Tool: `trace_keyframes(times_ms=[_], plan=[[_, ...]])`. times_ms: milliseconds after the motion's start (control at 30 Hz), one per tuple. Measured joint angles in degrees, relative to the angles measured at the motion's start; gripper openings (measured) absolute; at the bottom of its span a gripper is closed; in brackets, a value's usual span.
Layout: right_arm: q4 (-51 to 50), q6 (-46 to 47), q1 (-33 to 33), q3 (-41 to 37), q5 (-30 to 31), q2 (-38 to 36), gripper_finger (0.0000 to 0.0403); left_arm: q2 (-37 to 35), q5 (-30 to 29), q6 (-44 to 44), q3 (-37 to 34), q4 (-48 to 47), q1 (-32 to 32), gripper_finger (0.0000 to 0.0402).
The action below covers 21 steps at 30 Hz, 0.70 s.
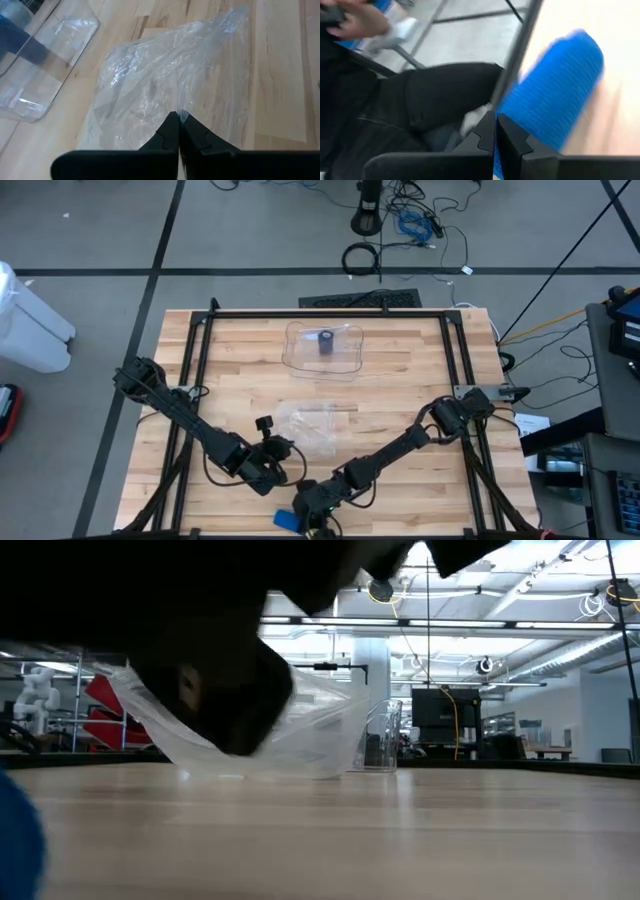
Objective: Roll bandage
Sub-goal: Put the rolled blue bandage into the transparent zip bag
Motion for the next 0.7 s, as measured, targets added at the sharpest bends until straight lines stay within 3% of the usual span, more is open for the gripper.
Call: trace_keyframes(times_ms=[200, 567, 700], plan=[[-4.7, 1.1, -0.1, 0.1, 4.5, -0.6, 0.0, 0.0, 0.0, 0.0, 0.0, 0.0, 0.0, 0.0], [-23.1, -3.1, 0.0, 0.0, 23.7, -10.0, 0.0, 0.0, 0.1, 0.0, 0.0, -0.1, 0.0, 0.0], [-26.4, -4.0, 0.5, -0.1, 26.4, -11.1, 0.0, 0.0, 0.1, 0.0, 0.0, -0.1, 0.0, 0.0]])
